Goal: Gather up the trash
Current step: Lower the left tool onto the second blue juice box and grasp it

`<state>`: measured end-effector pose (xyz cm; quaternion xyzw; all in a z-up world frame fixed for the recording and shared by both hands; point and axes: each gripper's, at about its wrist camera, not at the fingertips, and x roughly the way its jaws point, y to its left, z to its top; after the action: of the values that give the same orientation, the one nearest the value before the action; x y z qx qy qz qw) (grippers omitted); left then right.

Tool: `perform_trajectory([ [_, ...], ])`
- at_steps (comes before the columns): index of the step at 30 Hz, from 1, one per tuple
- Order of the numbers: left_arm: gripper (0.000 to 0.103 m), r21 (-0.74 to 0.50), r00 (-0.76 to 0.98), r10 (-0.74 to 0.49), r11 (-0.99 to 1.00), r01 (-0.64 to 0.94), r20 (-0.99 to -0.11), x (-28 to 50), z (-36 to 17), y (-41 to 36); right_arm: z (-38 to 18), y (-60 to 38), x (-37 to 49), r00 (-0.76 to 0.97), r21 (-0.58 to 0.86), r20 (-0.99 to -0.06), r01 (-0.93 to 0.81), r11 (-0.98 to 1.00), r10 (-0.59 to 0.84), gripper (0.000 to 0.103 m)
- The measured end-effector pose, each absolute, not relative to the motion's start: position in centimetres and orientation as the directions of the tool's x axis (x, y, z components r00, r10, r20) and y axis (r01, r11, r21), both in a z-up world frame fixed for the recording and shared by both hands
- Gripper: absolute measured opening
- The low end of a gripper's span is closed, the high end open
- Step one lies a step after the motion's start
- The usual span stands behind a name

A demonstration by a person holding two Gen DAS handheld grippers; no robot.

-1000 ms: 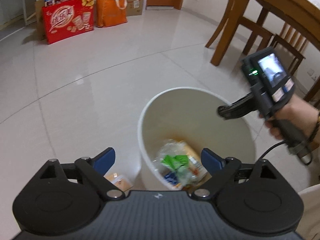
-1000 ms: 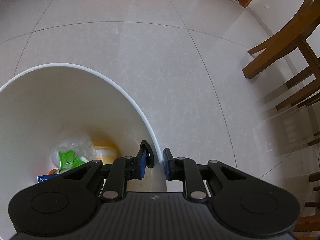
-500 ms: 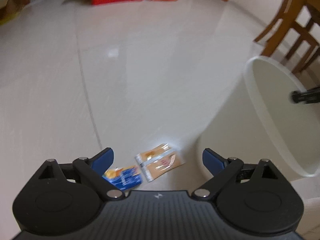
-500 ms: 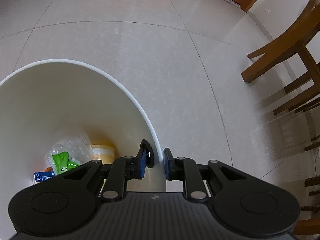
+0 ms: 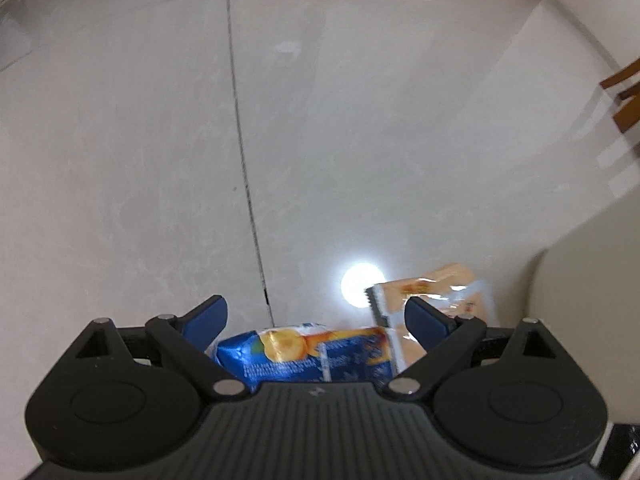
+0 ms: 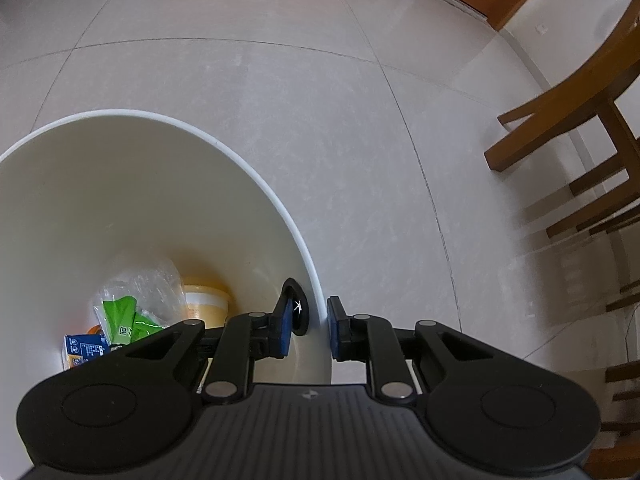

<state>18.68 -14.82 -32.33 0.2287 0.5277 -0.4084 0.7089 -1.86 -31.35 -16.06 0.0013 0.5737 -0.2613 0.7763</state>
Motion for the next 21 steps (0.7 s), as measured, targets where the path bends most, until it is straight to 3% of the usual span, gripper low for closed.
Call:
perform_trajectory([
  [15, 0.095, -0.283, -0.074, -0.352, 0.592, 0.754, -0.933, 18.5, -33.1, -10.5, -16.2, -30.8, -1.7, 0.198, -0.314, -0.887, 0.402, 0.860, -0.417, 0.022],
  [21, 0.095, -0.245, -0.093, -0.309, 0.501, 0.830, -0.946, 15.7, -33.1, -9.9, -16.2, -30.8, -1.6, 0.192, -0.316, -0.887, 0.411, 0.855, -0.420, 0.022],
])
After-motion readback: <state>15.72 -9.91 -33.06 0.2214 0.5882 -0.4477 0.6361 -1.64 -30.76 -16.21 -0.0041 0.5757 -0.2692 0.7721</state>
